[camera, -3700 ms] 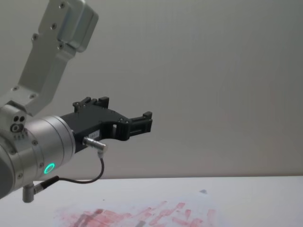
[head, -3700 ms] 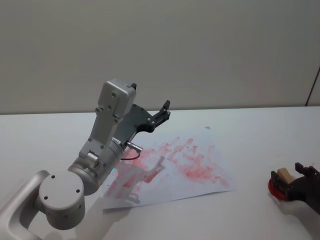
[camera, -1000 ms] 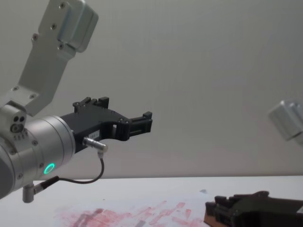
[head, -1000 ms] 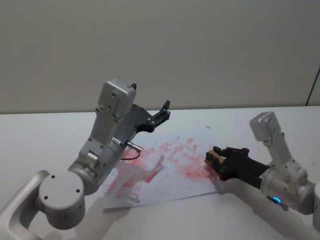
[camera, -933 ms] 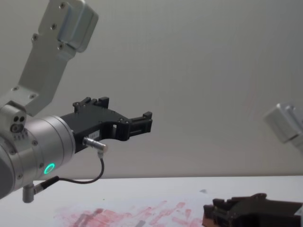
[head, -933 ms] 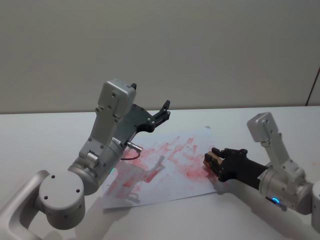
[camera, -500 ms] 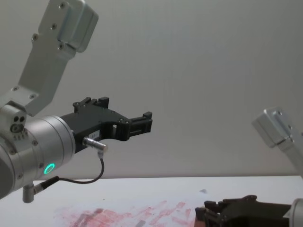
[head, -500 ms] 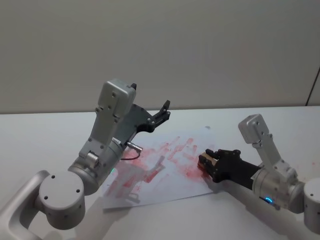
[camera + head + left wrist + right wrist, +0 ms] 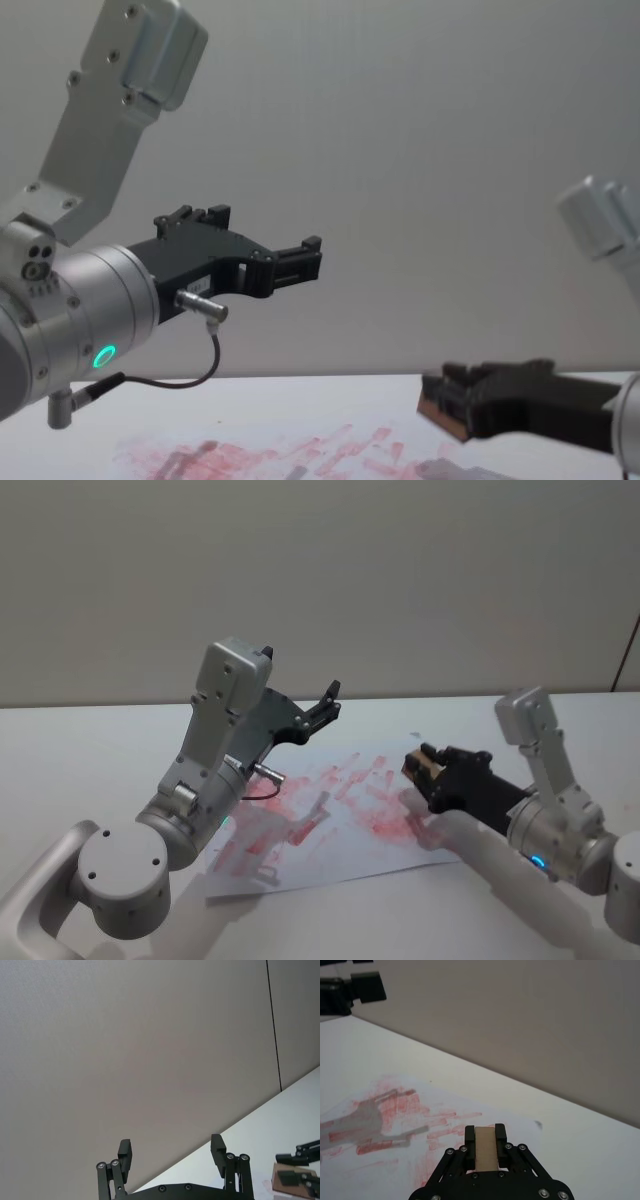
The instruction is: Use the one hand to pick up the stamp and affix it onto the A4 paper.
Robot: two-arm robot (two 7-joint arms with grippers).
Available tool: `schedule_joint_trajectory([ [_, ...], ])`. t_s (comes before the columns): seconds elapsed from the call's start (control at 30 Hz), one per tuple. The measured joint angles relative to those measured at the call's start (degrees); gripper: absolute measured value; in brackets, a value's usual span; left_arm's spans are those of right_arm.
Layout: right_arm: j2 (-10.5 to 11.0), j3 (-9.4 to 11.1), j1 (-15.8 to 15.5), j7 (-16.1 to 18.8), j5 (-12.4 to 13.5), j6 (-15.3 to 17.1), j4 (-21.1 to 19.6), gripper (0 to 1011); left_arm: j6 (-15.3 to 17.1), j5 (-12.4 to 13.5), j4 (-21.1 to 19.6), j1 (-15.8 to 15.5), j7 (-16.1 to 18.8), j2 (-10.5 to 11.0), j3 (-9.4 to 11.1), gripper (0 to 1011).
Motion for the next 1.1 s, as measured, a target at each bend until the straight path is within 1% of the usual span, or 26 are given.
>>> schedule_joint_trajectory([
  [0.13, 0.5, 0.4, -0.9, -2.5, 0.8, -0.6, -2.2, 223, 0.0, 0.0, 0.0, 0.0, 0.0, 0.0, 0.0, 1001],
  [0.37, 2.3, 1.4, -3.9, -7.4, 2.1, -0.5, -7.6, 223, 0.0, 0.0, 0.0, 0.0, 0.0, 0.0, 0.0, 1001],
  [0.47, 3.7, 2.0, -5.9, -9.8, 2.8, 0.2, -10.6, 223, 0.0, 0.0, 0.0, 0.0, 0.0, 0.0, 0.0, 1001],
  [0.5, 4.6, 2.4, -7.2, -11.0, 3.3, 0.8, -12.3, 223, 0.0, 0.0, 0.0, 0.0, 0.0, 0.0, 0.0, 1001],
  [0.53, 4.6, 2.4, -7.2, -11.0, 3.3, 0.8, -12.3, 223, 0.0, 0.0, 0.0, 0.0, 0.0, 0.0, 0.0, 1001],
  [0.57, 6.0, 3.1, -9.1, -12.6, 4.0, 1.5, -14.7, 223, 0.0, 0.0, 0.0, 0.0, 0.0, 0.0, 0.0, 1001],
  [0.6, 6.0, 3.1, -9.1, -12.6, 4.0, 1.5, -14.7, 223, 0.0, 0.0, 0.0, 0.0, 0.0, 0.0, 0.0, 1001],
  [0.63, 6.8, 3.4, -10.2, -13.6, 4.5, 2.1, -16.1, 223, 0.0, 0.0, 0.0, 0.0, 0.0, 0.0, 0.0, 1001],
  [0.7, 7.7, 3.9, -11.4, -14.6, 5.0, 2.6, -17.4, 223, 0.0, 0.0, 0.0, 0.0, 0.0, 0.0, 0.0, 1001],
  [0.73, 8.4, 4.2, -12.5, -15.2, 5.5, 3.1, -18.6, 223, 0.0, 0.0, 0.0, 0.0, 0.0, 0.0, 0.0, 1001],
  [0.83, 10.0, 4.9, -14.7, -16.9, 6.5, 4.0, -20.9, 223, 0.0, 0.0, 0.0, 0.0, 0.0, 0.0, 0.0, 1001],
  [0.93, 11.0, 5.4, -16.1, -17.8, 7.1, 4.6, -22.1, 223, 0.0, 0.0, 0.0, 0.0, 0.0, 0.0, 0.0, 1001],
  [0.97, 11.6, 5.7, -17.0, -18.4, 7.4, 4.9, -23.0, 223, 0.0, 0.0, 0.0, 0.0, 0.0, 0.0, 0.0, 1001],
  [1.1, 13.0, 6.4, -18.9, -19.6, 8.2, 5.7, -24.3, 223, 0.0, 0.0, 0.0, 0.0, 0.0, 0.0, 0.0, 1001],
])
